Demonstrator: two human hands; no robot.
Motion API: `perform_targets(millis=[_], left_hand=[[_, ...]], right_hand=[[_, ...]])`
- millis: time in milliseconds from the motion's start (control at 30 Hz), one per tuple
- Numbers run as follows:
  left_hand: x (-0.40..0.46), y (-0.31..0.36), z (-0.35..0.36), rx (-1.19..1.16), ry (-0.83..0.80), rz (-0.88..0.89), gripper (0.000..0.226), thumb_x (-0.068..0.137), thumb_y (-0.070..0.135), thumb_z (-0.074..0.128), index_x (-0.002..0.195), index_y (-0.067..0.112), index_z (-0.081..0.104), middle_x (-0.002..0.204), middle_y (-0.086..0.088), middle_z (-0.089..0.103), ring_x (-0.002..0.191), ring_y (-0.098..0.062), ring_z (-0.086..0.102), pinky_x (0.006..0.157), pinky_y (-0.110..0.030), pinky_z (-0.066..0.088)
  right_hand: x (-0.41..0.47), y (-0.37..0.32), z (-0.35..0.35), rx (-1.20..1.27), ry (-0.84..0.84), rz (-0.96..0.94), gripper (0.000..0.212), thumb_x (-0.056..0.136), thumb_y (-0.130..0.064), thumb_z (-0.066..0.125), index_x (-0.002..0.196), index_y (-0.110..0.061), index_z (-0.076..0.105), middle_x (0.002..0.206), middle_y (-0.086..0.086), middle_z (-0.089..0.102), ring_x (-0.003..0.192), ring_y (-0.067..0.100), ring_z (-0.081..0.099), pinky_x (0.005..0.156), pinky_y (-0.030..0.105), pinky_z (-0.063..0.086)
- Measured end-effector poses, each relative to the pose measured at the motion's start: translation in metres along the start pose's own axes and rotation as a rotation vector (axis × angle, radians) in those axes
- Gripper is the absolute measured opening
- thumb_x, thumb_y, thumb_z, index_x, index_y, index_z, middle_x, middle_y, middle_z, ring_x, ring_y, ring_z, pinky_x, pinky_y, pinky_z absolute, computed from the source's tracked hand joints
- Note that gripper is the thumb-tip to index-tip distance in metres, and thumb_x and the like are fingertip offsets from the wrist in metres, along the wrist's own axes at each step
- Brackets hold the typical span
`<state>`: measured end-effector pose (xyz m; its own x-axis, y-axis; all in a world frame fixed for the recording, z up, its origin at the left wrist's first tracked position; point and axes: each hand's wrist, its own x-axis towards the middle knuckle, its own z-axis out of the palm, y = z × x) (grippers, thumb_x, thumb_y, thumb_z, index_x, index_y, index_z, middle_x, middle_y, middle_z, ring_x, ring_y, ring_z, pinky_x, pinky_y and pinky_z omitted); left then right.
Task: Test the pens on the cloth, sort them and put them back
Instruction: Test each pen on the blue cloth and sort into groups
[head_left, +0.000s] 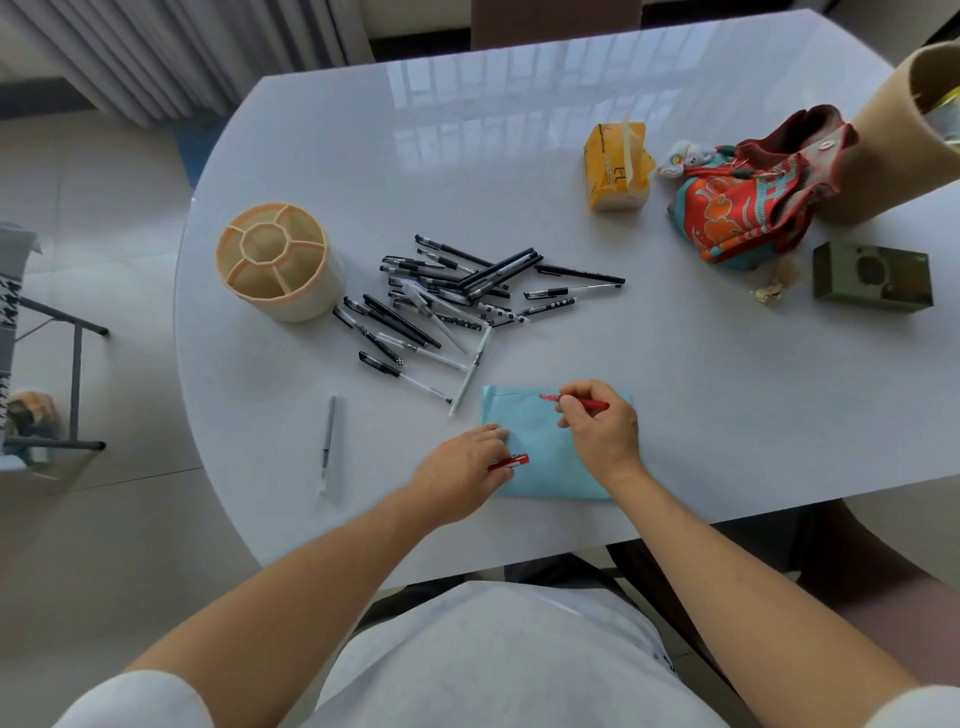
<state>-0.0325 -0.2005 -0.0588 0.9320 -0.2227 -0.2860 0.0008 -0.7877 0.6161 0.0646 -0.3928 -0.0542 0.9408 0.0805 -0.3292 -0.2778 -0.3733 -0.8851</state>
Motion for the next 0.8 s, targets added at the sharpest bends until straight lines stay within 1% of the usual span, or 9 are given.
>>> perform_targets(millis=[67,100,167,233,367,467,600,733,800], left_hand=[[-0.001,0.002,-0.003,-0.054,0.034,-0.07,0.023,0.098,0.036,0.058,0.108,0.017,0.067,0.135,0.003,0.062,0.13,-0.015,0.051,0.103,-0.034,0.044],[-0.001,0.002,-0.004,-0.071,0.059,-0.105,0.024,0.098,0.038,0.057,0.11,0.019,0.067,0.131,0.004,0.064,0.121,-0.016,0.057,0.098,-0.035,0.047],[-0.001,0.002,-0.008,-0.102,0.115,-0.153,0.024,0.097,0.04,0.058,0.11,0.023,0.068,0.112,0.006,0.069,0.1,-0.017,0.062,0.086,-0.038,0.051],[-0.002,0.002,-0.013,-0.117,0.146,-0.174,0.022,0.097,0.041,0.058,0.109,0.025,0.068,0.1,0.009,0.068,0.09,-0.013,0.059,0.08,-0.035,0.051],[-0.002,0.003,-0.019,-0.114,0.139,-0.145,0.02,0.097,0.038,0.058,0.105,0.024,0.069,0.092,0.01,0.066,0.085,-0.011,0.056,0.078,-0.035,0.05],[-0.002,0.003,-0.025,-0.092,0.136,-0.125,0.017,0.097,0.037,0.059,0.102,0.024,0.069,0.087,0.011,0.065,0.081,-0.01,0.056,0.075,-0.036,0.052],[-0.005,0.0,-0.031,-0.072,0.135,-0.131,0.017,0.097,0.036,0.059,0.102,0.023,0.069,0.086,0.01,0.064,0.08,-0.011,0.057,0.073,-0.037,0.052],[-0.006,0.003,-0.035,-0.051,0.125,-0.109,0.019,0.097,0.036,0.06,0.106,0.023,0.07,0.088,0.008,0.065,0.081,-0.011,0.057,0.073,-0.033,0.05],[-0.006,0.007,-0.036,-0.045,0.131,-0.09,0.018,0.096,0.034,0.061,0.105,0.021,0.07,0.086,0.007,0.065,0.078,-0.012,0.054,0.069,-0.031,0.045]], right_hand=[[-0.006,-0.003,-0.005,0.103,-0.038,0.055,0.012,0.088,-0.006,0.063,0.084,-0.014,0.072,0.074,0.001,0.076,0.066,0.015,0.071,0.062,0.029,0.059],[-0.01,-0.006,-0.008,0.158,-0.069,0.082,0.01,0.088,-0.004,0.063,0.083,-0.009,0.071,0.072,0.008,0.074,0.064,0.021,0.069,0.063,0.034,0.06],[-0.016,-0.01,-0.013,0.244,-0.141,0.115,0.009,0.086,-0.007,0.063,0.082,-0.005,0.07,0.07,0.017,0.071,0.059,0.025,0.066,0.062,0.037,0.061],[-0.021,-0.013,-0.014,0.274,-0.205,0.133,0.01,0.083,-0.01,0.063,0.081,-0.003,0.07,0.07,0.022,0.069,0.057,0.028,0.065,0.06,0.037,0.06],[-0.025,-0.016,-0.01,0.262,-0.278,0.131,0.011,0.083,-0.014,0.064,0.079,-0.009,0.073,0.07,0.02,0.069,0.057,0.026,0.065,0.065,0.045,0.061],[-0.023,-0.018,-0.009,0.254,-0.276,0.125,0.011,0.083,-0.016,0.064,0.078,-0.011,0.073,0.069,0.02,0.069,0.056,0.026,0.064,0.067,0.049,0.062],[-0.021,-0.022,-0.012,0.278,-0.26,0.117,0.011,0.083,-0.017,0.064,0.078,-0.011,0.073,0.068,0.019,0.068,0.055,0.024,0.063,0.067,0.049,0.063],[-0.024,-0.025,-0.003,0.288,-0.33,0.144,0.011,0.086,-0.015,0.066,0.081,-0.008,0.073,0.073,0.022,0.07,0.058,0.026,0.065,0.069,0.047,0.063],[-0.027,-0.025,0.005,0.275,-0.366,0.16,0.011,0.088,-0.015,0.068,0.084,-0.006,0.072,0.075,0.022,0.071,0.059,0.027,0.066,0.071,0.047,0.063]])
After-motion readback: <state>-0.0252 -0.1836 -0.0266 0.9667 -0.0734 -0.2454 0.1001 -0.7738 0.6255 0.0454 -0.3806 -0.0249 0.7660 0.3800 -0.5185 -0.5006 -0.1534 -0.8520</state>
